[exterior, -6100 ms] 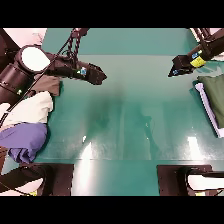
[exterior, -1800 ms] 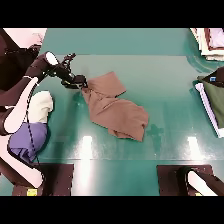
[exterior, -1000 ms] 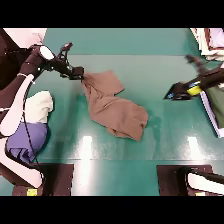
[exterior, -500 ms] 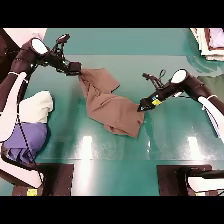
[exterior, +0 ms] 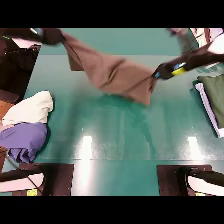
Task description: Fold the shirts.
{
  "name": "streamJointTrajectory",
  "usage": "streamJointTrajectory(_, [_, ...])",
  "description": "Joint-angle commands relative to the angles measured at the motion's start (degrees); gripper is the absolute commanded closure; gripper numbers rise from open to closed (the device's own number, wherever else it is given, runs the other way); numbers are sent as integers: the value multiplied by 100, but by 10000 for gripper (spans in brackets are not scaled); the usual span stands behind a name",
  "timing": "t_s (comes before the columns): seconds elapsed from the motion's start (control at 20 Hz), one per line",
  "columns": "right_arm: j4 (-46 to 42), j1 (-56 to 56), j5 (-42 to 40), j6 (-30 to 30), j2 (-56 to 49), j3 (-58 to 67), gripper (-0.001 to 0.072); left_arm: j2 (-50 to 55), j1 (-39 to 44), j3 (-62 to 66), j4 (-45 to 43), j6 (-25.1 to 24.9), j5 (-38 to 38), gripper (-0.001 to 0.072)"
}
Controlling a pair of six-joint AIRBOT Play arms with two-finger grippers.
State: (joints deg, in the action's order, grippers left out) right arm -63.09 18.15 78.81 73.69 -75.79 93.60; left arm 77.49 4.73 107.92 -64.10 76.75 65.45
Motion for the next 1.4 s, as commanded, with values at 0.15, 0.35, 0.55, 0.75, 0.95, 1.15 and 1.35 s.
streamJointTrajectory(0.15, [-605, -385, 756, 223, 1233, 1397, 694, -1989, -7, 719, 24, -70, -28, 680])
streamJointTrajectory(0.35, [-592, -295, 1119, 623, 1558, 1163, 694, -2387, -7, 706, 175, -66, 319, 680])
streamJointTrajectory(0.55, [-597, 166, 1222, 647, 1620, -55, 694, -2179, -7, 28, 179, 50, 802, 680])
streamJointTrajectory(0.75, [-614, 68, 474, 638, 962, -1010, 694, -1486, -7, -1196, 173, 79, 144, 680])
streamJointTrajectory(0.95, [-597, -459, -837, 638, -52, -1139, 694, -94, -7, -1412, 192, -179, -1204, 680])
streamJointTrajectory(1.15, [-474, -793, -1224, 643, -973, -654, 690, 940, -7, -1412, 214, -175, -1757, 677])
streamJointTrajectory(1.35, [190, -1032, -802, 643, -1633, 85, 298, 1134, -105, -1412, -42, -170, -1412, 62])
